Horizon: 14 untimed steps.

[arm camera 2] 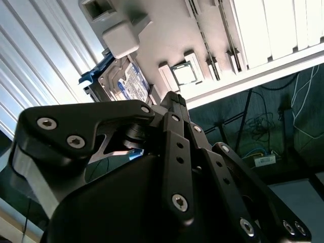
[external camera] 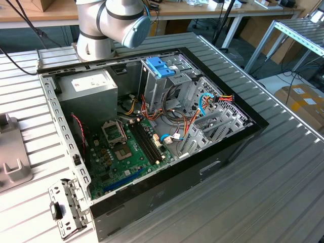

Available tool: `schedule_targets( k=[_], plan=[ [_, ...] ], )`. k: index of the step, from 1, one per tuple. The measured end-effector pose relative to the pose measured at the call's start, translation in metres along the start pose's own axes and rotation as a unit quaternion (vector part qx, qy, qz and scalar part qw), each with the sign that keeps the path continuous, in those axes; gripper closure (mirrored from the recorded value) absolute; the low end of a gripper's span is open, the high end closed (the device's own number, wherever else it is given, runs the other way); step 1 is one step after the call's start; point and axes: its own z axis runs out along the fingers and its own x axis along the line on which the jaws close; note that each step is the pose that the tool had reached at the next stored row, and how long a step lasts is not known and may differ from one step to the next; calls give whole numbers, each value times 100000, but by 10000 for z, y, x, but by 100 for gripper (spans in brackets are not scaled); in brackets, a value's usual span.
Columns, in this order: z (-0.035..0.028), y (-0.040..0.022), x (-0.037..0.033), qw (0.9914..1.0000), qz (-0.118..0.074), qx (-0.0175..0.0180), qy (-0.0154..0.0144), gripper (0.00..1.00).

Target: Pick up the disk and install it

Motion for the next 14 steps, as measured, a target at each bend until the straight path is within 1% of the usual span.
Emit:
schedule_targets(
  k=[3,5,7,9,14],
  plan=[
    [0,0,0,99997,-789,-20,35,89],
    [0,0,0,99983,-1858,-48,84,89],
    [0,0,0,99970,-2438,-61,110,89],
    [0,0,0,99929,-3770,-93,169,89],
    [0,0,0,99858,-5325,-132,236,89]
  ],
)
